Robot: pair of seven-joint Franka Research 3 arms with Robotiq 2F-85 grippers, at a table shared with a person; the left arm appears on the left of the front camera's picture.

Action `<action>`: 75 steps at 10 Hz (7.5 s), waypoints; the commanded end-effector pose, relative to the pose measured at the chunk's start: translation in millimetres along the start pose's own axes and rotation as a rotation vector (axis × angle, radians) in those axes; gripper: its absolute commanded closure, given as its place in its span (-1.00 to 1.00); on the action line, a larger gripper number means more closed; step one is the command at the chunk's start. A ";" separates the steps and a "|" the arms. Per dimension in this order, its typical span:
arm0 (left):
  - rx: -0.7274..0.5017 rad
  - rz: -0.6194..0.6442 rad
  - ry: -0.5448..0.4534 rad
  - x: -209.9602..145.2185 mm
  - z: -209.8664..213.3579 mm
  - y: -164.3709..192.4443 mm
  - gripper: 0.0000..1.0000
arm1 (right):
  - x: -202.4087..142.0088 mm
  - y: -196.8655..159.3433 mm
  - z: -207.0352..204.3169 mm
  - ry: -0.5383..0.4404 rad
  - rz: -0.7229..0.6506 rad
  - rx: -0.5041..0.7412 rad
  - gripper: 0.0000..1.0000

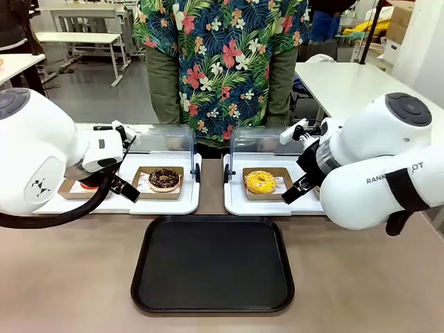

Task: Move the second donut from the left to the tray.
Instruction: Pick up the Paper togo box containing the Donut indicated by the person and place it on the Handle tray.

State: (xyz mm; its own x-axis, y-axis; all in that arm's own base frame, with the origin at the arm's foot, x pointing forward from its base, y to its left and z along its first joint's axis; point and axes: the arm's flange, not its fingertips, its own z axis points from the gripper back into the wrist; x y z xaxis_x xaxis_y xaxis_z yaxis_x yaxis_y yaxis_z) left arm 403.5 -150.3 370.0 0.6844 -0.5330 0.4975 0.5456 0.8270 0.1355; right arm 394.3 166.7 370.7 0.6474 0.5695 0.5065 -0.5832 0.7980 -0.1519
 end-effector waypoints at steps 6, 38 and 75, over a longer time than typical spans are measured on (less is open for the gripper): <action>0.000 0.000 0.000 0.1 0.1 0.0 -1.00 | 0.0 0.0 0.0 0.000 0.000 0.000 -1.00; -0.554 -0.386 -0.564 -112.2 164.1 325.0 -1.00 | -167.7 -329.5 141.1 -0.669 -0.039 0.471 -1.00; -0.644 -0.417 -0.646 -126.8 159.6 371.3 -1.00 | -169.8 -325.6 143.3 -0.648 -0.090 0.474 -1.00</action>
State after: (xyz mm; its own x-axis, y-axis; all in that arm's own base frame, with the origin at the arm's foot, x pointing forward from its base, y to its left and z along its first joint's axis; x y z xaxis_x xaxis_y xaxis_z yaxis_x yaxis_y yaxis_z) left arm 447.1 257.0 492.8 0.0725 -0.3942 0.9162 0.9737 0.2268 0.0206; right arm 403.5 -219.1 453.1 0.3738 0.1705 0.9117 -0.7831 0.5848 0.2117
